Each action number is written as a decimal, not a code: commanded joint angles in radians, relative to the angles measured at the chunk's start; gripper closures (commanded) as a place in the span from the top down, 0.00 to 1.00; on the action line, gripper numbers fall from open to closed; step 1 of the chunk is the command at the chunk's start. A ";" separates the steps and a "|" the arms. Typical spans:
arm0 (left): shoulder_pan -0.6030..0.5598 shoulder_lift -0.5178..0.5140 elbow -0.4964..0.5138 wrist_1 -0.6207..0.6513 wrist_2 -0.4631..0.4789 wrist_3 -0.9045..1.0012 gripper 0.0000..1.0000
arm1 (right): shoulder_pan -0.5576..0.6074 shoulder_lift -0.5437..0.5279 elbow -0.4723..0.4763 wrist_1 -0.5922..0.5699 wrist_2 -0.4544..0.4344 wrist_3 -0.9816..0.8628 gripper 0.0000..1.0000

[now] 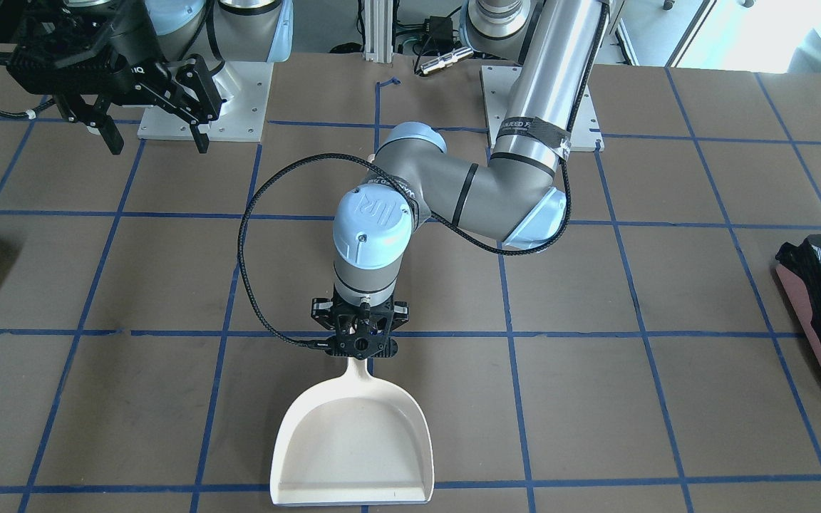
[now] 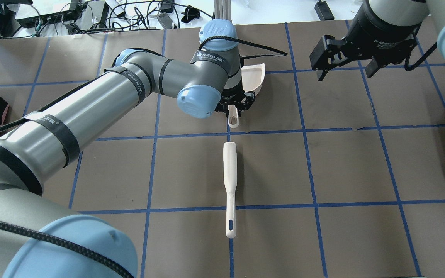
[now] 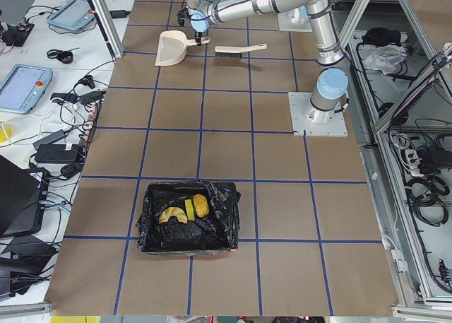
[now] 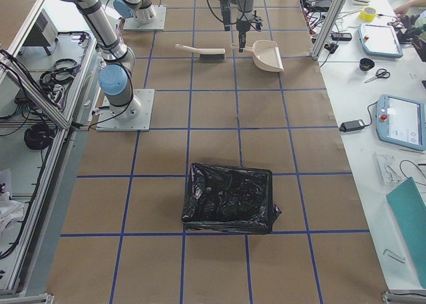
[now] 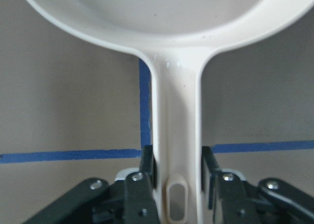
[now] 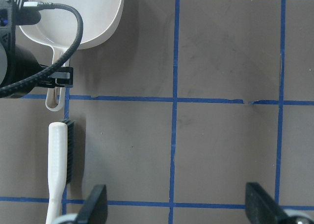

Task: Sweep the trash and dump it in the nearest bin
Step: 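Lower the dustpan beside the brush and open the left gripper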

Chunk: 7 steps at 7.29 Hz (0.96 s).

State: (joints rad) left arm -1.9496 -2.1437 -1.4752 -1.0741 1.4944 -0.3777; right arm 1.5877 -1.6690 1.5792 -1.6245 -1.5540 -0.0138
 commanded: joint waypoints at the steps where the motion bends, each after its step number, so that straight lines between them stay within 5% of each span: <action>1: -0.002 -0.008 -0.002 -0.007 0.004 -0.004 0.03 | -0.002 0.000 0.001 -0.002 0.000 0.000 1.00; 2: -0.002 -0.005 -0.001 -0.006 -0.002 -0.009 0.45 | 0.000 0.000 0.001 -0.002 0.000 0.000 1.00; 3: -0.002 0.005 0.003 -0.004 -0.006 -0.015 0.63 | 0.000 0.000 0.001 -0.002 0.000 0.000 1.00; 4: -0.002 0.014 0.004 -0.004 -0.008 -0.016 0.97 | -0.002 0.000 0.001 -0.002 0.000 0.000 1.00; 7: 0.023 0.077 -0.002 -0.020 0.001 -0.018 1.00 | -0.002 0.000 0.001 0.000 0.000 -0.002 1.00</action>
State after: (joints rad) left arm -1.9423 -2.0977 -1.4726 -1.0868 1.4904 -0.3951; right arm 1.5862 -1.6694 1.5800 -1.6258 -1.5539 -0.0142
